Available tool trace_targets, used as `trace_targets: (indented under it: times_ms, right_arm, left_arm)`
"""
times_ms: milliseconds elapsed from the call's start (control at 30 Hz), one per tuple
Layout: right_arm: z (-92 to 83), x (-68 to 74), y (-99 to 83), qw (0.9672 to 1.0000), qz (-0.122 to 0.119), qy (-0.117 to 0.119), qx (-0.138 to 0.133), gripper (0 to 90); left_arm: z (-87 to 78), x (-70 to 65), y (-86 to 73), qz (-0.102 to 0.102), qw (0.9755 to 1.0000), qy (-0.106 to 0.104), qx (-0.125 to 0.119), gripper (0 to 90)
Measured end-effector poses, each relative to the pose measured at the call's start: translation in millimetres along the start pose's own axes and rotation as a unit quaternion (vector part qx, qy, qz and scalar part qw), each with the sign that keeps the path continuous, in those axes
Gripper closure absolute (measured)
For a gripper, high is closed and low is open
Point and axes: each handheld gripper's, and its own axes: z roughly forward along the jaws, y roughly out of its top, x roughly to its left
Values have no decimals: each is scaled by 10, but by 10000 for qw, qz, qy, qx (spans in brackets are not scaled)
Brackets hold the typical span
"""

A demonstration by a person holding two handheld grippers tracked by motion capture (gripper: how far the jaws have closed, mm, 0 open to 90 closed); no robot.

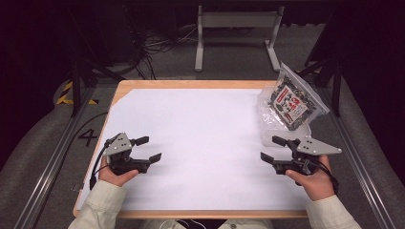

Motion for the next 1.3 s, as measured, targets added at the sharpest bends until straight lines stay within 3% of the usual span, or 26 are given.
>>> trace_targets:
  times_ms: [167, 400, 567, 600, 767, 900, 1233, 1300]
  right_arm:
    - [201, 42, -56, 9999, -61, 155, -14, 226]
    - [413, 24, -163, 9997, -2, 186, 168, 223]
    - [505, 23, -269, 9990, 86, 176, 400, 223]
    - [539, 27, -293, 9983, 105, 165, 553, 215]
    - [625, 40, -342, 9962, -8, 136, 865, 212]
    - [674, 19, -381, 9952, 84, 99, 974, 207]
    - [682, -6, -380, 9946, 206, 81, 1018, 175]
    - [678, -4, -380, 9948, 198, 83, 998, 172]
  left_arm:
    - [-29, -57, -20, -10, 9999, -20, -162, 195]
    - [-17, -74, -83, -4, 10000, 28, -93, 193]
    - [-1, -70, -111, -30, 9999, 66, -86, 193]
    - [8, -68, -130, -83, 9999, 85, -69, 193]
    - [39, -58, -166, -111, 9998, 144, -60, 193]
    - [72, -46, -201, -131, 9998, 144, 23, 193]
    - [108, -40, -227, -42, 9992, 269, 280, 191]
    - [120, -48, -231, -113, 9991, 260, 313, 188]
